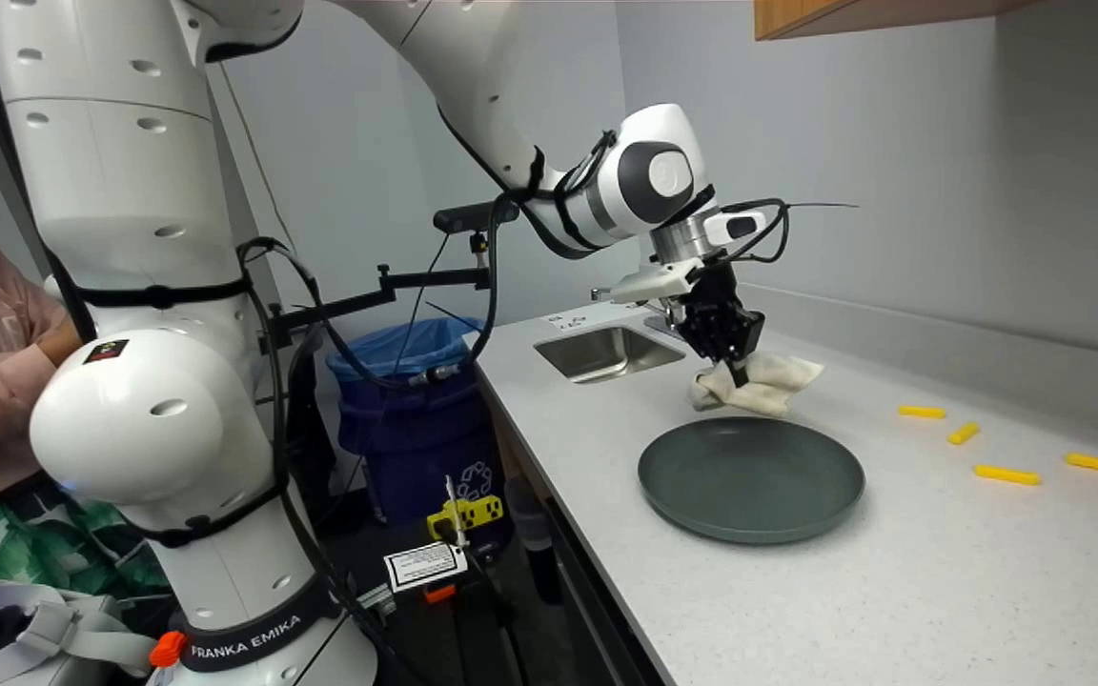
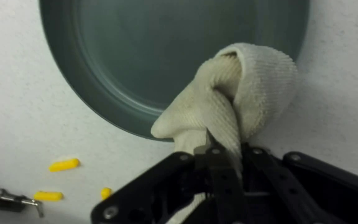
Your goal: Pick up the towel from the table, wipe the grey plate and put the towel back on the table.
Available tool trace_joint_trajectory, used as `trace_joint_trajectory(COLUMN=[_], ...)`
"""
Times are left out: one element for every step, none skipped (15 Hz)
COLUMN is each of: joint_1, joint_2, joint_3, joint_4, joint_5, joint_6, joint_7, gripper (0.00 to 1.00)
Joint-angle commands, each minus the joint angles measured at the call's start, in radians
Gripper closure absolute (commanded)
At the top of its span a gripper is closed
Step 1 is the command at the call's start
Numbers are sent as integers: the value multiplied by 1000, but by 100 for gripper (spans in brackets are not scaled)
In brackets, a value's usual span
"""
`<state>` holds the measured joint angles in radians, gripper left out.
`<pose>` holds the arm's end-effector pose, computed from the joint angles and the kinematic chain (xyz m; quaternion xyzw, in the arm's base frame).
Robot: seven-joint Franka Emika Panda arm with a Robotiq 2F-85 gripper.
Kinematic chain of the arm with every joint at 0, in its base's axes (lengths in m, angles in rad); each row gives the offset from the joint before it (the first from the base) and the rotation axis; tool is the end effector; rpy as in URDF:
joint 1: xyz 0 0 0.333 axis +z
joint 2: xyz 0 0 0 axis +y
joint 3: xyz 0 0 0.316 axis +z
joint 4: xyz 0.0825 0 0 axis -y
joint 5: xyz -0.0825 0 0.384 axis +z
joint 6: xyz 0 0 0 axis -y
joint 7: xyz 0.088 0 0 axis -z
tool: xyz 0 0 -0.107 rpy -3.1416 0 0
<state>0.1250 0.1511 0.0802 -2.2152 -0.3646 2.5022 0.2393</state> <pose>0.5461 0.1157 0.3224 0.9841 0.1202 0.0908 0.0943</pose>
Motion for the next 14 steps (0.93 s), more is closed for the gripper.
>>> trace_joint_trajectory(joint_1=[19,21,23,23,22,21,19,17,16,14,13,11,10,10], joint_2=[2,4,5,6,6,5,4,2,0,-3,-5,-8,-12,-19], joint_3=[44,57,67,78,86,94,102,107,111,115,118,120,119,115], joint_4=[6,3,2,1,1,1,1,0,0,1,1,1,0,-1], joint_5=[120,159,190,225,252,280,309,335,359,386,410,434,452,459], joint_6=[79,90,96,98,94,88,84,78,71,64,59,52,43,33], joint_7=[-79,-107,-130,-160,-185,-214,-244,-272,-298,-324,-345,-363,-376,-380], gripper=[97,97,97,75,61,56,46,40,33,24,18,11,2,0])
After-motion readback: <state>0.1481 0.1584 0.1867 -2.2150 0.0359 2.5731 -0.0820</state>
